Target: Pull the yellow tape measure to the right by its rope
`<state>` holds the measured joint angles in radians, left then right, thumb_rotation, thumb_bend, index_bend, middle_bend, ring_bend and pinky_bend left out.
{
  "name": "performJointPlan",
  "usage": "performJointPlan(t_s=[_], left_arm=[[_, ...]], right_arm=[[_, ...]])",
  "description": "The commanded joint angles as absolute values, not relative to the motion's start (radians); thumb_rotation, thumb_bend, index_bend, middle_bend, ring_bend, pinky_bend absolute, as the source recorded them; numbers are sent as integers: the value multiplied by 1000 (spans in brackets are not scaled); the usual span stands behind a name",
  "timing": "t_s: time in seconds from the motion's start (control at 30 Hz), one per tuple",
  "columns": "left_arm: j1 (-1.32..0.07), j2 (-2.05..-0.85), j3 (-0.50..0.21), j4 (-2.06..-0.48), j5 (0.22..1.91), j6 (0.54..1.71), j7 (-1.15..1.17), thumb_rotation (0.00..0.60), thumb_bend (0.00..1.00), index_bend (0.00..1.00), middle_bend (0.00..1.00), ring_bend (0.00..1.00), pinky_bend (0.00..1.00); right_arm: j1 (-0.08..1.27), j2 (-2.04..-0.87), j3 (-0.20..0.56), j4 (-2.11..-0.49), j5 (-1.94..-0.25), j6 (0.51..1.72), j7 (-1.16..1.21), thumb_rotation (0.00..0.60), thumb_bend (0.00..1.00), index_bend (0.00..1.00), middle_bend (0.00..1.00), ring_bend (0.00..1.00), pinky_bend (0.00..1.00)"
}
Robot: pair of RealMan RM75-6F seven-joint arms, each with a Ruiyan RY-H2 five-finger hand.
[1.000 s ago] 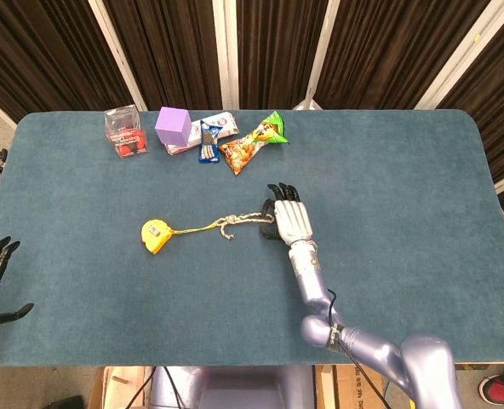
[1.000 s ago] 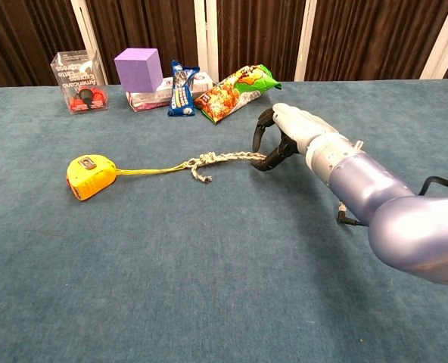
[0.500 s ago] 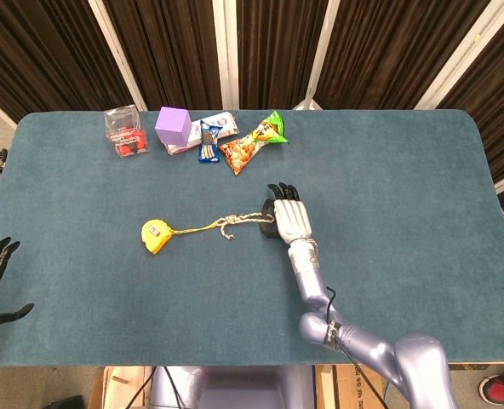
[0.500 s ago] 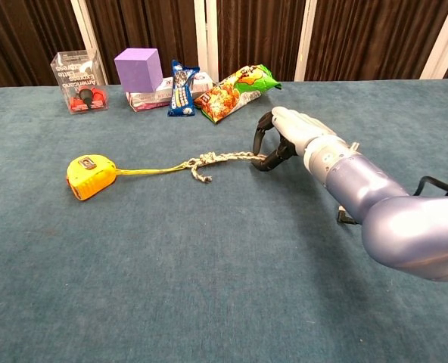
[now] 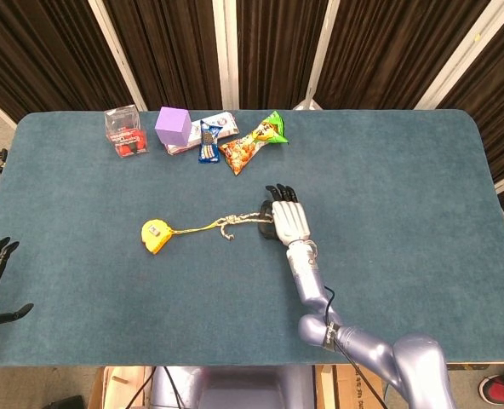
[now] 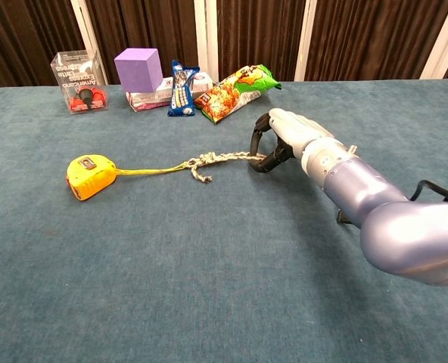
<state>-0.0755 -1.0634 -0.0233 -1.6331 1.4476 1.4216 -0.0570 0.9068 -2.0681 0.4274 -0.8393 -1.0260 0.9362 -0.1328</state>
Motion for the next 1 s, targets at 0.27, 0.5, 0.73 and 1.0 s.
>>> performJointPlan(t_s=[0.27, 0.5, 0.73, 1.0], left_arm=[[-74, -1062, -23, -1635, 1447, 1422, -58, 600, 0, 0, 0, 0, 0], [-74, -1060, -22, -1636, 1449, 1421, -62, 600, 0, 0, 0, 0, 0], [-74, -1059, -22, -1639, 1446, 1419, -67, 600, 0, 0, 0, 0, 0], [-74, -1058, -22, -1640, 1444, 1418, -66, 600, 0, 0, 0, 0, 0]], right_arm=[[907, -2070, 429, -840, -1026, 938, -138, 600, 396, 563, 158, 0, 0], [907, -2075, 431, -830, -1014, 928, -150, 600, 408, 582, 172, 0, 0], [905, -2079, 430, -831, -1021, 936, -144, 600, 511, 643, 186, 0, 0], [900, -2074, 429, -857, -1026, 943, -144, 600, 516, 656, 188, 0, 0]])
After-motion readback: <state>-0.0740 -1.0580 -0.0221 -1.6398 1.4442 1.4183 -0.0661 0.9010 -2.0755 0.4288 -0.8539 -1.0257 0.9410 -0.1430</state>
